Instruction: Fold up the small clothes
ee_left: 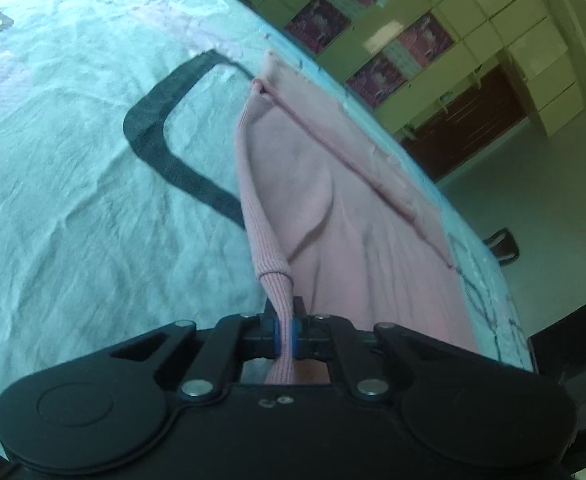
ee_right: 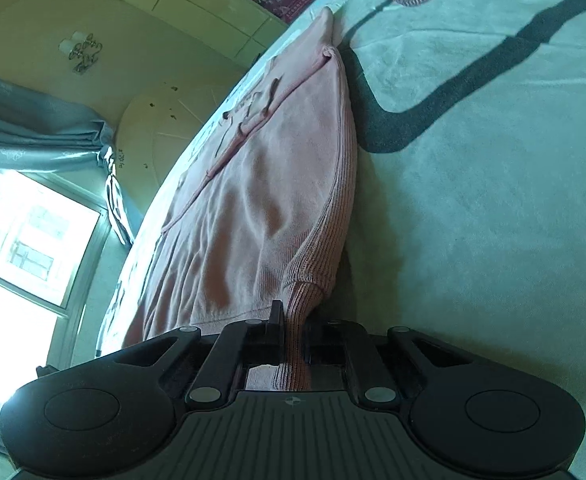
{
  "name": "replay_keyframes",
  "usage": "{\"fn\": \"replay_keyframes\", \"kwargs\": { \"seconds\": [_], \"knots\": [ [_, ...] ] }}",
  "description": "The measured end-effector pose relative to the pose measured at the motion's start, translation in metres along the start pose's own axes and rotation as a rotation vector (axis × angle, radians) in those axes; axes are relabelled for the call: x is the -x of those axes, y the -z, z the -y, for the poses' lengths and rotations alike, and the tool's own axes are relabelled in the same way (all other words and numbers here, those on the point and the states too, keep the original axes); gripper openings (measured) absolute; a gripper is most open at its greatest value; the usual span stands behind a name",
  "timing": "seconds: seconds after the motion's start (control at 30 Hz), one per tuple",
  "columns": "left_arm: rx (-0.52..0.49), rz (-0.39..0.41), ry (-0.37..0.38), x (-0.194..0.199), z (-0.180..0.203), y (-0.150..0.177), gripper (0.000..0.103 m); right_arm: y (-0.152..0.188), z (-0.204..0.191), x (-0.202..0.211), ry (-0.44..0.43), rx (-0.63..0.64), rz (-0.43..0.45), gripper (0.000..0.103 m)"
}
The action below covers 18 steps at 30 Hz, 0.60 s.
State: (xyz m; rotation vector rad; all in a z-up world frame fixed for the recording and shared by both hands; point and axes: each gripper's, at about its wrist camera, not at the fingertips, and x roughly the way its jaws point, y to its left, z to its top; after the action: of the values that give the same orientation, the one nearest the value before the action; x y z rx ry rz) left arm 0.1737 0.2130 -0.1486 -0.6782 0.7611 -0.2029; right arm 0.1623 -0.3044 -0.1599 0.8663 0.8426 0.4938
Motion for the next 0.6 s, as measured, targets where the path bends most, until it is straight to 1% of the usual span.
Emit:
{"fn": "replay_keyframes", "kwargs": {
  "seconds": [0.03, 0.07, 0.1, 0.13, 0.17, 0.2, 0.23, 0.33, 0.4, 0.5, 0.6],
  "knots": [
    [-0.006, 0.027, 0.011, 0.006, 0.003, 0.001, 0.003, -0.001, -0.002, 0.007, -0.032, 0.006, 0.027, 0.007],
    [-0.015, 0.031, -0.003, 0.008, 0.005, 0.002, 0.003, -0.001, -0.002, 0.012, -0.054, 0.013, 0.046, 0.007],
    [-0.032, 0.009, -0.045, 0.005, 0.007, 0.003, 0.003, -0.002, -0.003, 0.013, -0.051, 0.026, 0.050, 0.007],
    [-0.044, -0.022, -0.092, -0.001, 0.006, 0.004, 0.003, -0.002, -0.001, 0.010, -0.019, 0.037, 0.026, 0.007],
    [-0.035, -0.042, -0.117, -0.007, 0.004, 0.005, 0.003, -0.003, 0.003, 0.004, 0.010, 0.038, -0.006, 0.007],
    [-0.011, -0.036, -0.113, -0.008, 0.002, 0.005, 0.003, -0.003, 0.005, 0.000, 0.020, 0.034, -0.018, 0.007],
    [0.012, -0.013, -0.097, -0.006, 0.000, 0.004, 0.003, -0.005, 0.004, 0.001, 0.006, 0.032, -0.005, 0.007],
    [0.045, 0.058, -0.035, 0.003, 0.004, -0.006, 0.003, -0.016, -0.007, 0.010, -0.061, 0.023, 0.076, 0.007],
    [0.038, 0.088, -0.010, 0.004, 0.010, -0.019, 0.003, -0.028, -0.020, 0.011, -0.077, 0.055, 0.109, 0.007],
    [0.046, 0.133, 0.052, -0.004, 0.020, -0.047, 0.003, -0.056, -0.039, 0.004, -0.082, 0.083, 0.159, 0.007],
    [0.061, 0.167, 0.117, -0.023, 0.032, -0.082, 0.003, -0.093, -0.055, -0.010, -0.057, 0.095, 0.213, 0.007]
  ]
}}
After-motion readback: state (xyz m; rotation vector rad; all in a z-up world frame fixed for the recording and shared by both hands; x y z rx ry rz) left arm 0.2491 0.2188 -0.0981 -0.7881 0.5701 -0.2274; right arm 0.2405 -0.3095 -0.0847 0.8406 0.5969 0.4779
